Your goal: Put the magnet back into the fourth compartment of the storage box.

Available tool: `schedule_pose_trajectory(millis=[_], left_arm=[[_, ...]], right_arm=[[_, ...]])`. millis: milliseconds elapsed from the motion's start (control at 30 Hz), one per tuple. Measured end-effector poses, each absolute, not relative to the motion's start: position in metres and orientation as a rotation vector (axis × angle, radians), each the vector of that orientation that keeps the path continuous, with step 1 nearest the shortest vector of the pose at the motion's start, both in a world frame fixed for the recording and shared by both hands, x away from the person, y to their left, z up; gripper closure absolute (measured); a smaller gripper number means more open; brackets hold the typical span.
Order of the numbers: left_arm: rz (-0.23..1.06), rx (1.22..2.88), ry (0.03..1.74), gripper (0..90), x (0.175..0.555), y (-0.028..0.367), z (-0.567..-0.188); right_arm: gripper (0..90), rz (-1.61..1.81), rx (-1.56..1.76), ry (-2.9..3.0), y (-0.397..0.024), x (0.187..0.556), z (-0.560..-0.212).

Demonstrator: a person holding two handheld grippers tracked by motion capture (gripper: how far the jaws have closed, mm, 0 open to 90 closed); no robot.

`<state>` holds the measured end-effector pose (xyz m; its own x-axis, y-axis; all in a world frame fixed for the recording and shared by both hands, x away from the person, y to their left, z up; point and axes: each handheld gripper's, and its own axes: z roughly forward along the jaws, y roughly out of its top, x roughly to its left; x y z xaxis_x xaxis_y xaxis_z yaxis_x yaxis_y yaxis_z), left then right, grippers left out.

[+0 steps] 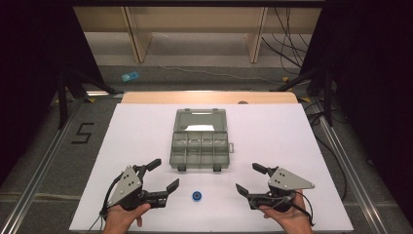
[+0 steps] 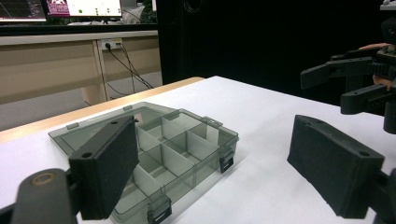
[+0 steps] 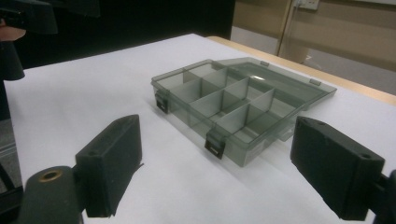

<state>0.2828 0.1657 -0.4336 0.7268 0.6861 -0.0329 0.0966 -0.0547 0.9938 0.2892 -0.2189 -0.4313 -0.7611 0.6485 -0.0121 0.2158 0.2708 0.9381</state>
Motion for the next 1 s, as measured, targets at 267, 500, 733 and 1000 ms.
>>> schedule_pose_trajectory(millis=[267, 500, 733, 1000], left_arm=[[0.537, 1.566, 0.641, 15.6, 0.283, 0.165, -0.434], [0.542, 1.577, 0.651, 15.6, 0.283, 0.165, -0.434], [0.542, 1.566, 0.644, 15.6, 0.283, 0.166, -0.434], [0.551, 1.577, 0.652, 15.7, 0.282, 0.167, -0.433]], right_arm=[[18.3, 1.480, 0.729, 2.183, -0.210, 0.290, -0.429], [18.3, 1.425, 0.661, 2.257, -0.198, 0.289, -0.426], [18.4, 1.359, 0.614, 2.344, -0.184, 0.293, -0.425], [18.8, 1.246, 0.521, 2.469, -0.159, 0.301, -0.427]])
